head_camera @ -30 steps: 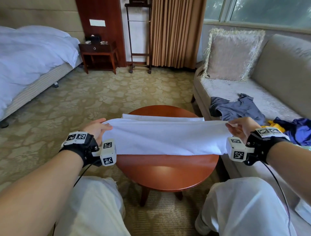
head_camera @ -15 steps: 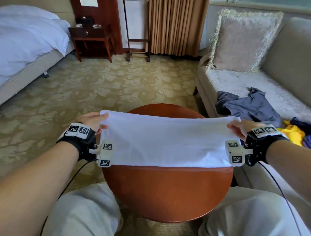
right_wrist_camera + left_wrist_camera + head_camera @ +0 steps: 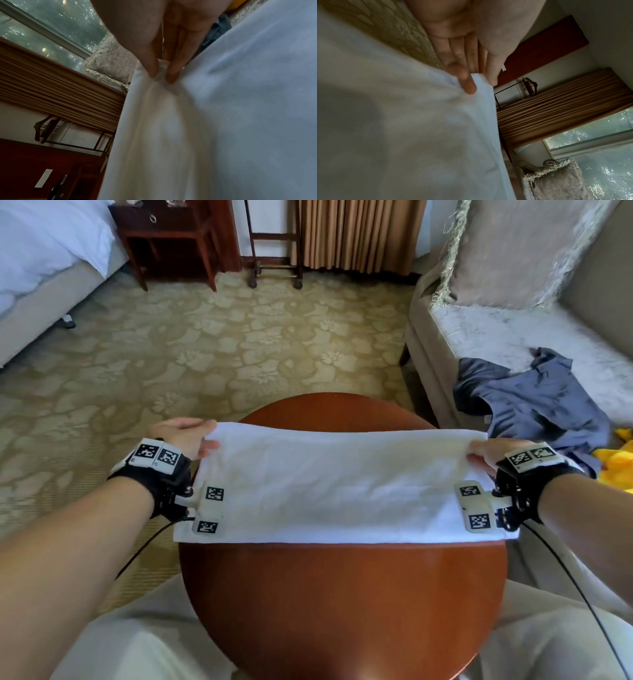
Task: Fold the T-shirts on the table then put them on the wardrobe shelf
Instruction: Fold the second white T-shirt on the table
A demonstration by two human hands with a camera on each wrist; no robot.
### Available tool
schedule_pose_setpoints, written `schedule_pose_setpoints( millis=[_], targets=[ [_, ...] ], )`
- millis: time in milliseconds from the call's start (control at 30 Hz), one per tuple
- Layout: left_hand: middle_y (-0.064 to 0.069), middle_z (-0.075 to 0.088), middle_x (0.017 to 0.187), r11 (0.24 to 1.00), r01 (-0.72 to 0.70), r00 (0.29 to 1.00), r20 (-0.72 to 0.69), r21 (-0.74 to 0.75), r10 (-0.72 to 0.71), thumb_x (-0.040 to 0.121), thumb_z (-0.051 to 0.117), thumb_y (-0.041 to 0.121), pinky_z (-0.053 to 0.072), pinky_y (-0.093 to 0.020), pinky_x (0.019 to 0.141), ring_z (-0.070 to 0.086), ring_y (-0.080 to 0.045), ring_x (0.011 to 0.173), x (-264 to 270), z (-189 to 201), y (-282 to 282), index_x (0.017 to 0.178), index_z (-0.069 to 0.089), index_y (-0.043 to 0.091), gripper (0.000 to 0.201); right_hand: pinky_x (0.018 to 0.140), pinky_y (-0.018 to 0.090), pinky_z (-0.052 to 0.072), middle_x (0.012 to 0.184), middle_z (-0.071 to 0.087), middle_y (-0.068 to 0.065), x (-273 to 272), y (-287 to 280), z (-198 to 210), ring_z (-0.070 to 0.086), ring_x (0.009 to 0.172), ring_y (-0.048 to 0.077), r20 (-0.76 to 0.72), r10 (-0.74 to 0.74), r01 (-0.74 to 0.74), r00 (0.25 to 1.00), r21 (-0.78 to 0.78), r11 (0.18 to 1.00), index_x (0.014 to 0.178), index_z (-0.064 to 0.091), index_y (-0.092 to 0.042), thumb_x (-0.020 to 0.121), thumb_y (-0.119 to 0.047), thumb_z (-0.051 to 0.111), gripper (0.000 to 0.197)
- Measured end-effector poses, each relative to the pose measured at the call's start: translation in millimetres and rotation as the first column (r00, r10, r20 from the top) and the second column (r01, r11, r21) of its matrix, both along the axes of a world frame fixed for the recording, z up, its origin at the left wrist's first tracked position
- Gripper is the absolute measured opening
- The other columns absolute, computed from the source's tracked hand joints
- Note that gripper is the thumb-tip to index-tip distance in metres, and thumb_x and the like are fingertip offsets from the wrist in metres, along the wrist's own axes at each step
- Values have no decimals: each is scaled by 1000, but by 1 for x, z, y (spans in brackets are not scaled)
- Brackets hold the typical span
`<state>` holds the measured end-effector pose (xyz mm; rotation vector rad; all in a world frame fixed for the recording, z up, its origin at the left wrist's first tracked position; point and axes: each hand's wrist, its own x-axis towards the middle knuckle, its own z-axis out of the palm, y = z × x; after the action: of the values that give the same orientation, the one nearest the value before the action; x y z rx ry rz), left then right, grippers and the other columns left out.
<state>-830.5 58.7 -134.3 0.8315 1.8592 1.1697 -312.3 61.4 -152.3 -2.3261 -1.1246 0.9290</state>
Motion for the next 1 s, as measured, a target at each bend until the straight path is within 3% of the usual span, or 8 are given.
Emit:
schedule_pose_setpoints(
  millis=[67, 133, 233, 367, 533, 667, 767, 1000],
  targets=[
    [-11, 70, 84, 1000, -23, 999, 31, 22, 22, 78, 82, 16, 58, -28, 55, 70, -18, 64, 4, -4, -1, 113, 66, 5, 40, 83, 37, 53, 101, 69, 8, 35, 20, -39, 66, 87, 26, 67, -1, 8, 998, -105, 994, 110, 67, -12, 53, -53, 79, 72],
    [-7, 69, 95, 999, -38, 999, -14, 33, 39, 71, 87, 18, 60, -36, 74, 67, -20, 77, 5, -4, -3, 115, 65, 10, 50, 89, 40, 52, 90, 72, 9, 40, 21, -42, 69, 82, 24, 33, -39, 41, 999, -79, 996, 100, 69, -9, 30, -44, 81, 79],
    [-4, 67, 106, 998, 52, 989, -137, 35, -46, 67, 88, 14, 52, -26, 80, 64, -21, 96, 14, 5, -14, 112, 69, 14, 49, 73, 35, 53, 75, 62, 7, -49, -34, 36, 63, 70, 24, -64, -207, 206, 976, -29, 978, 91, 61, -6, 62, -31, 75, 41],
    [-16, 63, 117, 956, 293, 908, -309, -16, -284, 71, 83, 0, 43, -27, 78, 58, -32, 115, 39, 14, -31, 91, 69, 10, 26, 55, 28, 39, 77, 64, 13, -85, -58, 57, 55, 63, 24, 35, -102, 101, 994, 45, 994, 82, 63, -4, 76, -27, 72, 26],
    [3, 46, 145, 718, 584, 592, -408, -378, -696, 70, 86, 16, 39, -33, 106, 45, -21, 133, 52, 4, -47, 93, 68, 30, 33, 56, 24, 44, 73, 66, 0, -131, -75, 50, 61, 67, 15, 65, 245, -229, 967, -192, 954, 86, 68, -11, 75, -46, 76, 37],
    [8, 18, 162, 617, 583, 459, -413, -529, -787, 68, 87, 28, 34, -31, 107, 31, -20, 143, 60, 8, -56, 128, 55, 34, 68, 71, 30, 54, 93, 69, 4, -153, -89, 35, 66, 79, 21, 177, 358, -300, 917, -287, 910, 99, 64, -11, 47, -73, 77, 82],
    [4, 11, 163, 572, 556, 368, -438, -603, -820, 68, 87, 35, 39, -32, 104, 35, -24, 140, 64, 17, -63, 137, 46, 33, 80, 86, 39, 50, 122, 55, 6, -158, -95, 29, 56, 108, 28, 323, 411, -321, 852, -296, 900, 123, 50, -17, 57, -74, 72, 90],
    [1, 52, 105, 496, 433, 266, -419, -752, -868, 71, 81, 51, 46, -31, 69, 56, -21, 92, 71, 45, -73, 127, 46, 17, 74, 115, 60, 3, 144, 30, 3, -160, -89, 21, 26, 138, 27, 525, 538, -462, 660, -282, 841, 137, 36, -29, 89, -53, 46, 55]
  ],
)
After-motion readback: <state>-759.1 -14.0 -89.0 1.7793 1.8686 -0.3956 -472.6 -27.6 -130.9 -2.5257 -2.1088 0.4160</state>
